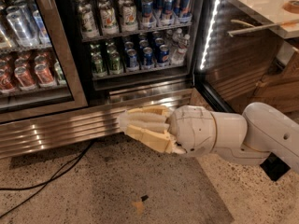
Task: Open right fridge door
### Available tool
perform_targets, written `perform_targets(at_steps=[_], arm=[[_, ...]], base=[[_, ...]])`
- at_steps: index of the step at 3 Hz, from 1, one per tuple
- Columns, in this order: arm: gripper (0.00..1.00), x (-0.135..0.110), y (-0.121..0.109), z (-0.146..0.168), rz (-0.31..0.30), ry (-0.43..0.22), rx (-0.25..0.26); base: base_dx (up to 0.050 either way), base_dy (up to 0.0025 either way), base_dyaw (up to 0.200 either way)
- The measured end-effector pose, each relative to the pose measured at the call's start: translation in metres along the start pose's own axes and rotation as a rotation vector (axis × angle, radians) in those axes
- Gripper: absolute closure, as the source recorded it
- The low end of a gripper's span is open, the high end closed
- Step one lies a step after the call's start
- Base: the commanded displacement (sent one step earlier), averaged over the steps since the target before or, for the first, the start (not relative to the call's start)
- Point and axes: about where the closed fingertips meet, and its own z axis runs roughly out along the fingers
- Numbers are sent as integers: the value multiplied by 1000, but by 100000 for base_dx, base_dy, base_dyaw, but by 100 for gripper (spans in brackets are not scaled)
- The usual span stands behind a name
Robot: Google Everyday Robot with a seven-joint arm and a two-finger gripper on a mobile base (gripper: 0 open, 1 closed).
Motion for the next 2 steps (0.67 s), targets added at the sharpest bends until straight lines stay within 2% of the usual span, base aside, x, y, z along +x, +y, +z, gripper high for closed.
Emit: perform_targets(at_steps=[1, 2], arm=[[81, 0, 0, 0, 0, 0, 0], [58, 0, 0, 0, 0, 0, 0]], base=[[0, 0, 0], [0, 0, 0]])
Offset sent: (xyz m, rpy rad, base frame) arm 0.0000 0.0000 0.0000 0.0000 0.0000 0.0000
